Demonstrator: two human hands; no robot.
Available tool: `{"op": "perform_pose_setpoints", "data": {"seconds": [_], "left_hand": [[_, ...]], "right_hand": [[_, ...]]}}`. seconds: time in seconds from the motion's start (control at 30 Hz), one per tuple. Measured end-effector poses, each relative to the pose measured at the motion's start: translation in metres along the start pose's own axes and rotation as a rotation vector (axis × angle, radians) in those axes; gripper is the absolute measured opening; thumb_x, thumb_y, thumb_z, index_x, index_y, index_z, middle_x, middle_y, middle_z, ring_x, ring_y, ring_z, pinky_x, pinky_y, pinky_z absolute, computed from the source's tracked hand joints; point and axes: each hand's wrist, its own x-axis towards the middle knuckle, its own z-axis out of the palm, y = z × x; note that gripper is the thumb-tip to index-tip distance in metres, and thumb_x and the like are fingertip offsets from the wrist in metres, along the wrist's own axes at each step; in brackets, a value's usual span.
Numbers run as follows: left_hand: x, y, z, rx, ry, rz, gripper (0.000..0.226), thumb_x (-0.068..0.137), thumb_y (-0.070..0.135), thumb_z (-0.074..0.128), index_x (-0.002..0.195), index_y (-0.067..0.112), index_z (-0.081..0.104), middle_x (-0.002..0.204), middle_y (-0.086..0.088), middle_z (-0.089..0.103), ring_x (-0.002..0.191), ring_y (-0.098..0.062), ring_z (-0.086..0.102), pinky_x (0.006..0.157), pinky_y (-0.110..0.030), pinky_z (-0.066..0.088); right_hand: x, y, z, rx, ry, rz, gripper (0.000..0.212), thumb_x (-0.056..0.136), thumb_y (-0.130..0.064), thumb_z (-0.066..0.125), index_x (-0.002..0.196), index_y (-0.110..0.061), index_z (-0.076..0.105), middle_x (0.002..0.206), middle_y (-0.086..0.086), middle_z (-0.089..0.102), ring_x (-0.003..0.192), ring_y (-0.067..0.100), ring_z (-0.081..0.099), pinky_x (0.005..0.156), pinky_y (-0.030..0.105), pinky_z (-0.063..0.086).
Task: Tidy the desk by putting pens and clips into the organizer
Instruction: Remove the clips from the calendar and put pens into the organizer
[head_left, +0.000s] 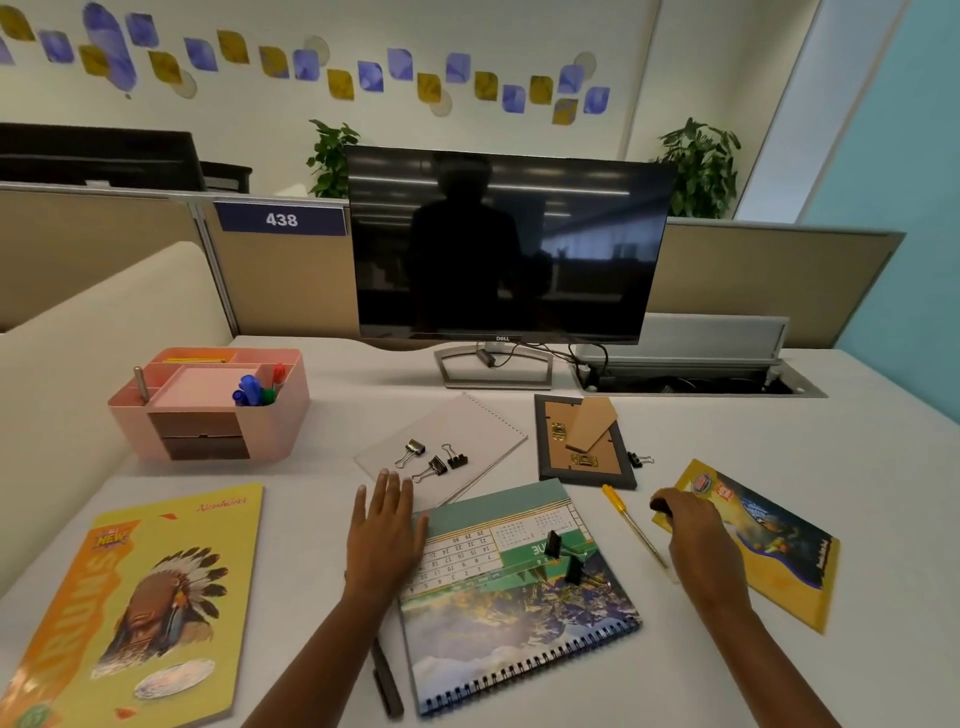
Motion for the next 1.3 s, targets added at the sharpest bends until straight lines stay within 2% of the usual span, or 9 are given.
{"op": "perform_pose_setpoints", "data": {"seconds": [0.13,0.3,0.43,0.67,0.8,0.93,1.0,1.1,1.3], "left_hand": [[0.000,-0.030,-0.005,-0.070,0.022,-0.096,0.082,0.098,0.040,0.000,0.098,-0.001,0.071,0.104,-0.020,0.070,0.100,-0.033,0.066,0.083,-0.052,0.049],[-0.004,-0.066,-0.003,-0.109,0.000,-0.180,0.076,0.096,0.043,0.008,0.104,-0.003,0.068,0.110,-0.023,0.066,0.108,-0.038,0.061,0.088,-0.055,0.045],[-0.008,-0.087,0.003,-0.157,-0.011,-0.192,0.091,0.074,0.048,-0.005,0.135,0.002,0.043,0.144,-0.018,0.038,0.137,-0.035,0.030,0.112,-0.047,0.021],[-0.004,-0.101,0.016,-0.182,-0.083,-0.135,0.050,0.076,0.031,0.036,0.100,0.007,0.072,0.104,-0.014,0.071,0.091,-0.028,0.070,0.070,-0.045,0.055],[-0.003,-0.099,0.008,-0.242,-0.032,-0.161,0.072,0.080,0.041,0.010,0.136,0.014,0.046,0.144,-0.010,0.040,0.132,-0.027,0.041,0.109,-0.040,0.025],[-0.001,-0.096,0.011,-0.205,0.040,-0.194,0.093,0.063,0.047,-0.020,0.149,0.023,0.006,0.157,0.001,-0.003,0.145,-0.016,-0.003,0.113,-0.030,-0.011],[-0.002,-0.097,0.012,-0.174,0.057,-0.205,0.088,0.069,0.046,-0.012,0.148,0.022,0.017,0.156,0.000,0.005,0.145,-0.019,0.009,0.114,-0.029,-0.003],[-0.002,-0.098,0.010,-0.213,0.001,-0.203,0.058,0.078,0.039,0.027,0.118,0.019,0.064,0.131,-0.002,0.055,0.114,-0.021,0.060,0.111,-0.032,0.022],[-0.003,-0.098,0.009,-0.187,-0.062,-0.166,0.050,0.076,0.035,0.036,0.109,0.018,0.069,0.115,-0.004,0.068,0.104,-0.020,0.066,0.107,-0.033,0.011]], "right_hand": [[0.018,-0.043,0.002,0.048,0.062,-0.100,0.022,0.078,0.009,0.061,0.098,0.000,0.062,0.089,0.019,0.067,0.080,0.035,0.065,0.054,0.037,0.054],[0.029,-0.104,0.009,0.131,0.037,-0.240,0.022,0.077,0.003,0.065,0.098,0.000,0.061,0.096,0.018,0.066,0.082,0.033,0.067,0.062,0.030,0.056],[0.034,-0.153,0.016,0.299,-0.056,-0.310,0.027,0.082,-0.006,0.063,0.109,-0.006,0.059,0.101,0.013,0.067,0.090,0.027,0.065,0.072,0.024,0.051],[0.051,-0.250,0.029,0.561,-0.090,-0.431,0.027,0.085,-0.008,0.059,0.112,-0.006,0.056,0.105,0.012,0.067,0.097,0.023,0.065,0.082,0.021,0.050],[0.067,-0.302,0.041,0.626,-0.042,-0.494,0.023,0.086,-0.008,0.058,0.109,-0.004,0.058,0.103,0.013,0.068,0.094,0.024,0.066,0.083,0.021,0.049],[0.085,-0.346,0.055,0.718,0.066,-0.537,0.024,0.085,-0.009,0.057,0.108,-0.002,0.059,0.102,0.015,0.069,0.093,0.025,0.067,0.084,0.019,0.048],[0.093,-0.364,0.062,0.755,0.127,-0.545,0.027,0.083,-0.011,0.056,0.108,-0.001,0.059,0.101,0.016,0.070,0.092,0.026,0.067,0.084,0.020,0.048],[0.100,-0.387,0.076,0.773,0.158,-0.561,0.027,0.082,-0.010,0.057,0.108,0.000,0.059,0.100,0.017,0.070,0.091,0.027,0.067,0.081,0.021,0.048],[0.104,-0.404,0.120,0.659,0.004,-0.448,0.024,0.089,-0.013,0.053,0.110,-0.004,0.058,0.105,0.014,0.069,0.094,0.026,0.066,0.077,0.019,0.046]]}}
